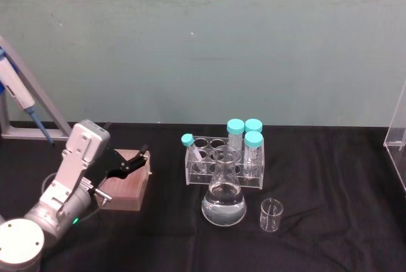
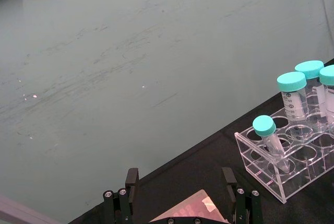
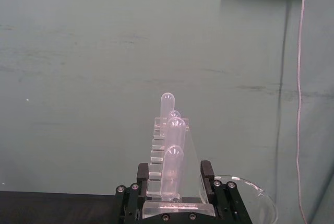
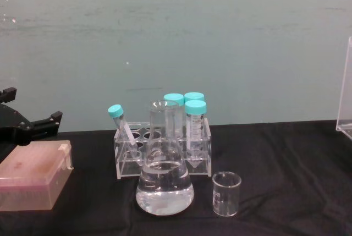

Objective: Place the experimental apparatus aside using one hand.

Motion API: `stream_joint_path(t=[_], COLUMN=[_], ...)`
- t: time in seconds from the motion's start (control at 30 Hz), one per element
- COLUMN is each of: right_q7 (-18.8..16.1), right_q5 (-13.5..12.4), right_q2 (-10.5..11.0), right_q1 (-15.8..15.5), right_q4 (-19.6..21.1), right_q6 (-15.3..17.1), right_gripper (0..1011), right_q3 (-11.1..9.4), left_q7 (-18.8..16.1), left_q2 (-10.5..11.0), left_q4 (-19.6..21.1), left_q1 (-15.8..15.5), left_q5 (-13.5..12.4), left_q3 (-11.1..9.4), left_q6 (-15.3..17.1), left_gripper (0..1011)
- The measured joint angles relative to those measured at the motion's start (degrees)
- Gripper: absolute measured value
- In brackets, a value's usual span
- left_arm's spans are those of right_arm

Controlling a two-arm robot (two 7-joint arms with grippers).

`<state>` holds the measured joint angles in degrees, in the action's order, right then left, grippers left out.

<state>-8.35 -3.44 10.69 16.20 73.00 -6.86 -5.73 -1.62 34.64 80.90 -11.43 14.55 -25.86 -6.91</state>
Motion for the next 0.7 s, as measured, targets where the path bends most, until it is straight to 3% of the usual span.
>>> stream_joint_path(t=[0.7], right_q7=[-0.4], right_q5=[-0.9], right_q2=[0.5], right_q1=[0.3], right_q4=[-0.9], right_q6=[0.1], right_gripper=[609], right_q3=[0.2], left_q7=[0.0], left_q2=[0.0], left_q4=[0.0], left_q1=[0.0], left_q5=[0.0], left_q3=[0.0], left_q6=[0.0], left_gripper=[1000])
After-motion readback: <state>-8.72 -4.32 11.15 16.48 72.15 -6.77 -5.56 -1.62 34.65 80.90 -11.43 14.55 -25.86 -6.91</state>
